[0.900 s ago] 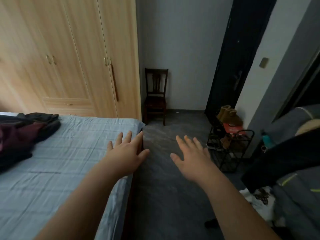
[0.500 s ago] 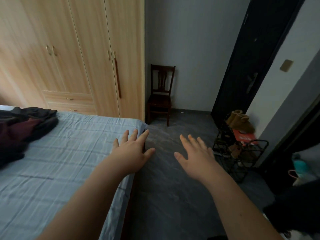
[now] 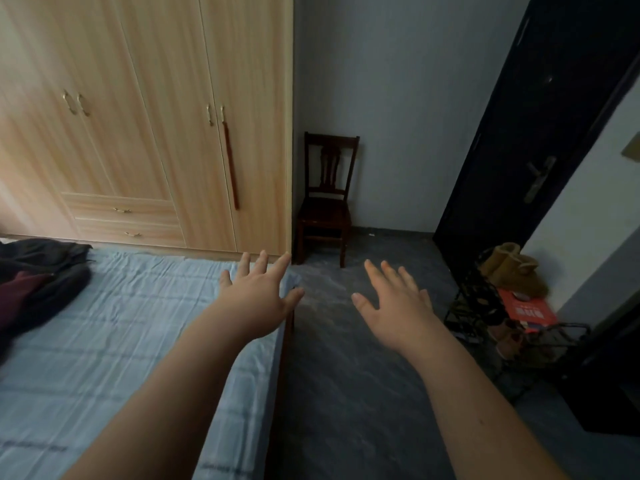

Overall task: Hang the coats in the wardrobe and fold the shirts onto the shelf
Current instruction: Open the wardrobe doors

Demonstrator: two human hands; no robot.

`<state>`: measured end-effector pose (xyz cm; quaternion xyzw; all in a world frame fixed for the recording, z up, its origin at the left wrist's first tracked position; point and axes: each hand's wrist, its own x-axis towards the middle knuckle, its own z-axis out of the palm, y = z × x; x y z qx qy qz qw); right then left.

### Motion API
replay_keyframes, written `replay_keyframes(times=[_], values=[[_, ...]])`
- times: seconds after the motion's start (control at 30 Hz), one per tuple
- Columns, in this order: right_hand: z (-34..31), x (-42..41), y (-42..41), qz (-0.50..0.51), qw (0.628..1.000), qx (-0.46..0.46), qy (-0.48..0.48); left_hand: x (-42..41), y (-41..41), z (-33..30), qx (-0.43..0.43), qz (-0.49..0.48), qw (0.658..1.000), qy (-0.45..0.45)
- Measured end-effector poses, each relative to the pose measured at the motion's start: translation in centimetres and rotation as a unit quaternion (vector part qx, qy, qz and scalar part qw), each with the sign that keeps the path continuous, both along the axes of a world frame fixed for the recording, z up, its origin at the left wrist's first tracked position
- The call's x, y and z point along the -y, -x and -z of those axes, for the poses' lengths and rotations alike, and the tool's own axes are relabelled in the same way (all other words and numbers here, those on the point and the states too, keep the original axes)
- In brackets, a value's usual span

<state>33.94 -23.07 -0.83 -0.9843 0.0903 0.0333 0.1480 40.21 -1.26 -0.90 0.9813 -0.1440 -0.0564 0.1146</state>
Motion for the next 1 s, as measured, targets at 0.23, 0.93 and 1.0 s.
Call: replay_keyframes(times=[0.23,0.93,1.0], values=[[2.1,3.5,-10.3,0.007,1.000,-0.019,-0.005,4.0,-10.5,2.1,-0.020,0.028,0.999,-0.025],[3.1,20.8,-52.3,-0.105,0.994,-0.035,0.016,19.5,-49.7,4.0,-0.042,-0.055,0.998,-0.012],[3.5,20.8,-56.9,-0.116,0.992,-0.040,0.018,19.2,-53.8,4.9,-0.040,-0.088,0.995,-0.011]])
